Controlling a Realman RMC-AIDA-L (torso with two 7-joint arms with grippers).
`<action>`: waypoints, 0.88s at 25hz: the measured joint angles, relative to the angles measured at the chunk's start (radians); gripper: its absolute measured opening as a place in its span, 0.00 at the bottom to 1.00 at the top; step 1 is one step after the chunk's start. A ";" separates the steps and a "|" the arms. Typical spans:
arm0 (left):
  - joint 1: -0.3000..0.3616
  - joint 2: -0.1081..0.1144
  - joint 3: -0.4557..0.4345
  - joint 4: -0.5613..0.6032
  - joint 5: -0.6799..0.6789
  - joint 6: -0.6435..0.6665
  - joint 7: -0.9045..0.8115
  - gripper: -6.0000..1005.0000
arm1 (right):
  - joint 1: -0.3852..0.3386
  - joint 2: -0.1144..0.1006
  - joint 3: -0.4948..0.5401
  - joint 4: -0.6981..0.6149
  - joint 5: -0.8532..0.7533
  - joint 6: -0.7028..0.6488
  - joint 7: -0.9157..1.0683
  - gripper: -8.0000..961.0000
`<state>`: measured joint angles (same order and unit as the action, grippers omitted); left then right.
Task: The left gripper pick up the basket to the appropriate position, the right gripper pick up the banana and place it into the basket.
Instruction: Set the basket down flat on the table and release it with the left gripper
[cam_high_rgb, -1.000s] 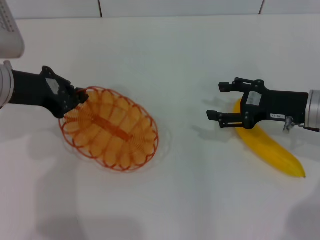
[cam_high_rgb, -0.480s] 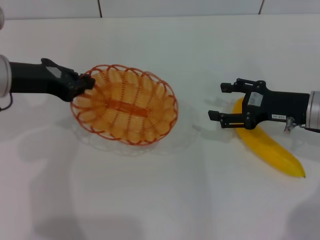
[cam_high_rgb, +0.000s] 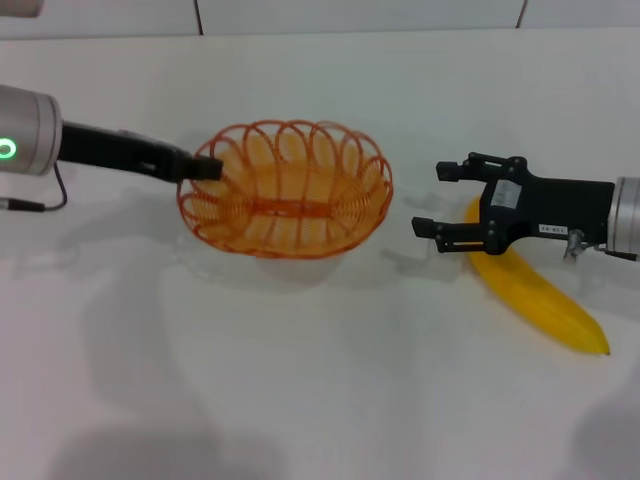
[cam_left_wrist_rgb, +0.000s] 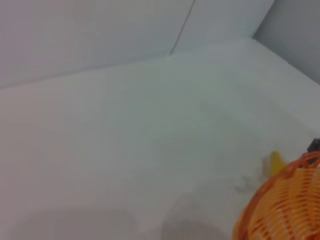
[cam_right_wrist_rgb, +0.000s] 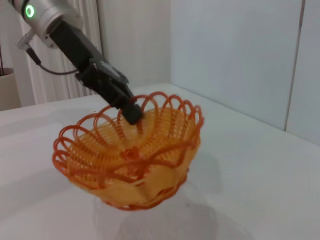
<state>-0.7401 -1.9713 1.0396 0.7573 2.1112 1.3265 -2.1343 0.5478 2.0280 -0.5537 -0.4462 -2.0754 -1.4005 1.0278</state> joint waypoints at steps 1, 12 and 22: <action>-0.010 0.007 0.000 -0.031 0.002 0.001 0.000 0.08 | 0.003 0.000 0.000 0.000 0.000 0.000 0.000 0.91; -0.014 -0.008 0.001 -0.135 0.040 -0.061 0.027 0.08 | 0.011 0.002 0.000 0.002 0.022 0.000 -0.006 0.91; -0.091 -0.035 0.004 -0.223 0.112 -0.141 0.033 0.08 | 0.018 0.003 -0.003 0.001 0.023 0.001 -0.003 0.91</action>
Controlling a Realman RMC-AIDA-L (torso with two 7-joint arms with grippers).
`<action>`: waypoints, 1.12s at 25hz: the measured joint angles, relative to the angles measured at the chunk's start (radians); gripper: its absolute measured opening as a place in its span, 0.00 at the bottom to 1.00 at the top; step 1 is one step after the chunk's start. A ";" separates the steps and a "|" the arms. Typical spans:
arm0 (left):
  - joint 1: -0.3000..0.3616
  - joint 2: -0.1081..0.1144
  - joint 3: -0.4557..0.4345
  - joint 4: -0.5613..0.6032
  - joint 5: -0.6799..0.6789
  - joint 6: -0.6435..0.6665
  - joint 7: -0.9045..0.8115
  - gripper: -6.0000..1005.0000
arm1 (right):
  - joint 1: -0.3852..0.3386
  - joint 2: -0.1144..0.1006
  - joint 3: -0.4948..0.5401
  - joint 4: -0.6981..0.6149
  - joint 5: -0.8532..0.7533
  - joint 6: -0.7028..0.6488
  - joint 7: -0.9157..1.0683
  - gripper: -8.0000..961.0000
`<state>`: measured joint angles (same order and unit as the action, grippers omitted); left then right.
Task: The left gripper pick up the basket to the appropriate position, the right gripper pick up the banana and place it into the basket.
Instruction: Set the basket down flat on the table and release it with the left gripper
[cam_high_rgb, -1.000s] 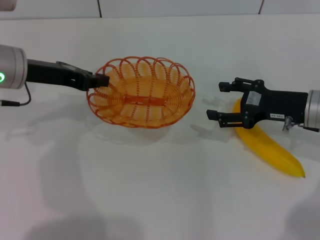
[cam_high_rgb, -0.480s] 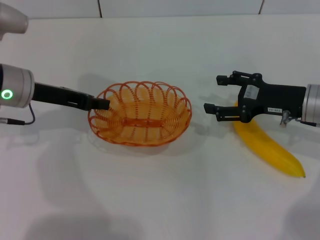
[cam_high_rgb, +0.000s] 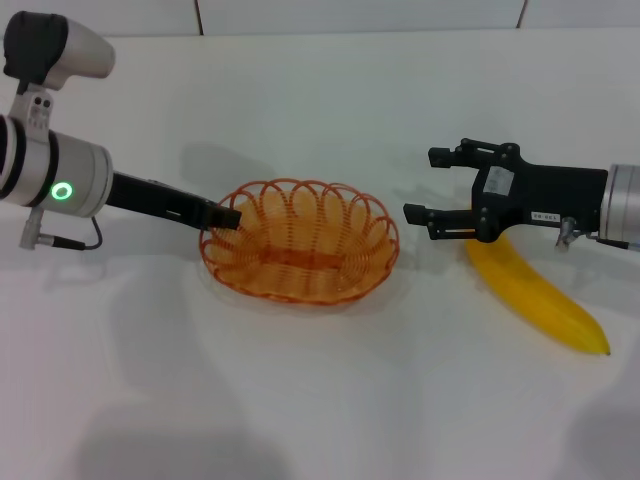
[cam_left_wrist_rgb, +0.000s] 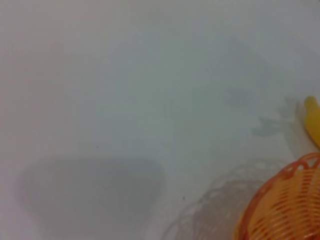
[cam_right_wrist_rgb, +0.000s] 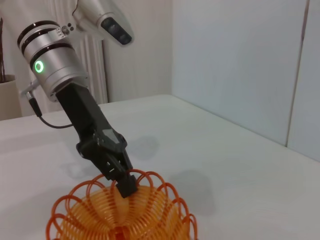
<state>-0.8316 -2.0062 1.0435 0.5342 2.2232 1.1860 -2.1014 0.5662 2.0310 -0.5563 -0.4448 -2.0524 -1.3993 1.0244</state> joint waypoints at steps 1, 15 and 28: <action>-0.001 0.000 -0.001 0.000 0.000 0.000 -0.002 0.08 | 0.000 0.000 0.000 0.000 0.000 0.000 0.000 0.91; -0.011 -0.001 0.002 -0.005 0.016 0.005 -0.052 0.08 | 0.002 0.000 0.003 0.000 0.000 0.000 0.002 0.91; -0.004 0.008 -0.010 -0.007 0.021 -0.032 -0.084 0.08 | 0.004 0.002 0.003 0.000 0.000 0.000 0.002 0.91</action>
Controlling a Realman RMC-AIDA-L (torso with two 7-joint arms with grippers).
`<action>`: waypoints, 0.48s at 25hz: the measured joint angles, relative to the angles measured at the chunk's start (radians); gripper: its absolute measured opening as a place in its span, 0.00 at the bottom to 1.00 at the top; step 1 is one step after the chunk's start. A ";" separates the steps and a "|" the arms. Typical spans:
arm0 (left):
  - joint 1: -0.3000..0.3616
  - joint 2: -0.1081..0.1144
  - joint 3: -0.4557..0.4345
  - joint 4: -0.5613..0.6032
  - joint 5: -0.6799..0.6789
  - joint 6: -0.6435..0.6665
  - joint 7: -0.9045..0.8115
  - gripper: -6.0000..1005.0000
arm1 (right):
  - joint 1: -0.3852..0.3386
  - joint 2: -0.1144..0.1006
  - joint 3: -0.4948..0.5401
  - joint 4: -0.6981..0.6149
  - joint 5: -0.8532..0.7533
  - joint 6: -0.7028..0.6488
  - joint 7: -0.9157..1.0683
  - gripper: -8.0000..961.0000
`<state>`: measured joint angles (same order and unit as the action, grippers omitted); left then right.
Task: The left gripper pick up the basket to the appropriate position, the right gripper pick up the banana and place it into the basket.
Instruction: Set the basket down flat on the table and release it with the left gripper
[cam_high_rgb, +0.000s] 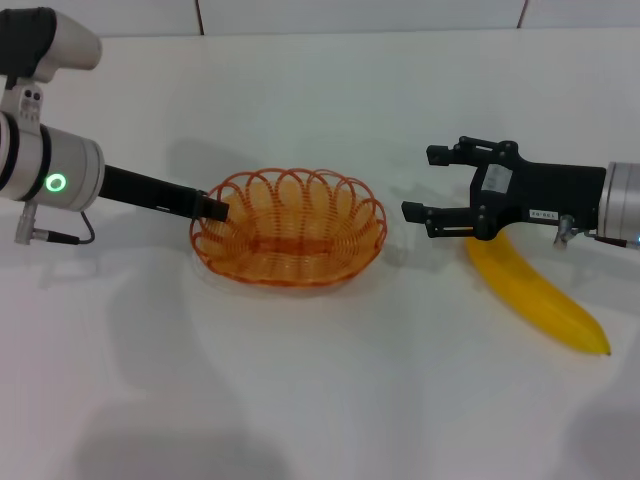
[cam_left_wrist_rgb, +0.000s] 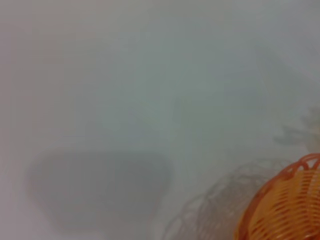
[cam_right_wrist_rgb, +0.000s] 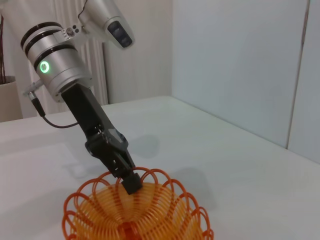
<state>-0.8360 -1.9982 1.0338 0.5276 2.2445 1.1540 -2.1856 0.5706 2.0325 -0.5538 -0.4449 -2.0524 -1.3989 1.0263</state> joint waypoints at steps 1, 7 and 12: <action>0.000 0.000 0.000 0.000 0.000 -0.001 -0.001 0.08 | 0.000 0.000 0.000 0.000 0.000 0.000 0.000 0.91; -0.002 -0.008 0.000 0.000 0.000 -0.002 -0.005 0.08 | 0.000 0.000 0.000 0.000 0.000 0.000 0.001 0.91; -0.004 -0.009 0.000 0.000 -0.001 -0.002 -0.013 0.08 | 0.000 0.000 0.000 0.000 0.000 0.000 0.001 0.91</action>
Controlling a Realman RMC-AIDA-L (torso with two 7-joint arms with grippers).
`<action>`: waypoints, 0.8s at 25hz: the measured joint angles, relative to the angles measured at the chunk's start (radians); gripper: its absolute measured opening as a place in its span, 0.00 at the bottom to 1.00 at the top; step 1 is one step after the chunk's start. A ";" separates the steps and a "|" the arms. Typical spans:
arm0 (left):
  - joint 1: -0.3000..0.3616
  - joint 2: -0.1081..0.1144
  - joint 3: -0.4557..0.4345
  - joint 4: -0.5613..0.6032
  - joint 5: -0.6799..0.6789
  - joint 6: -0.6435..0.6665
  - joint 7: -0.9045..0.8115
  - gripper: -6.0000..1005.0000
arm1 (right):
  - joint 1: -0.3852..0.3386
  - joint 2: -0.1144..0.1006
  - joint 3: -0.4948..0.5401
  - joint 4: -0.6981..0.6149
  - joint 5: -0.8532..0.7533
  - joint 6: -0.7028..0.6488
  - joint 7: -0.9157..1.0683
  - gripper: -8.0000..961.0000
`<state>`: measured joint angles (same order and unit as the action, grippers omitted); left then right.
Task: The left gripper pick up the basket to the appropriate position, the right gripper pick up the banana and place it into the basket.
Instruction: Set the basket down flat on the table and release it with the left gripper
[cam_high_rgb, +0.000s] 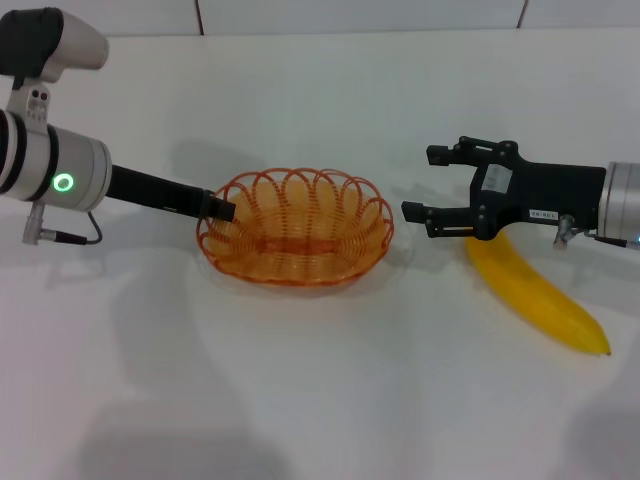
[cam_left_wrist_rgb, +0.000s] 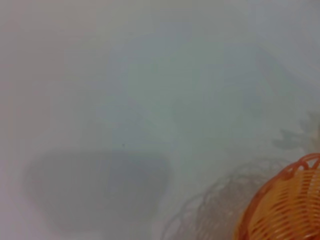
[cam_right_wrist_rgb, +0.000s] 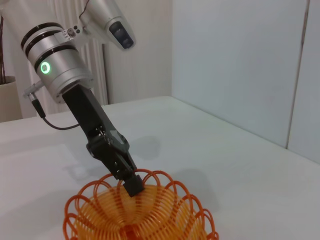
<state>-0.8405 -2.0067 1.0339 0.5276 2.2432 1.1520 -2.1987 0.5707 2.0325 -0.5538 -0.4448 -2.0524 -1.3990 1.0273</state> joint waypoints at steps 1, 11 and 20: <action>0.000 0.000 0.000 0.000 0.000 0.000 0.000 0.08 | 0.000 0.000 0.000 0.000 0.000 0.000 0.000 0.91; 0.001 0.000 0.000 0.000 -0.007 0.000 -0.013 0.08 | 0.000 0.000 0.000 0.000 0.000 0.000 0.000 0.91; 0.003 -0.008 0.000 0.006 -0.001 -0.020 -0.012 0.37 | 0.000 0.000 0.000 0.000 0.001 0.000 0.000 0.91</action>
<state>-0.8371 -2.0143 1.0339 0.5337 2.2419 1.1322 -2.2110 0.5707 2.0325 -0.5538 -0.4448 -2.0515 -1.3990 1.0278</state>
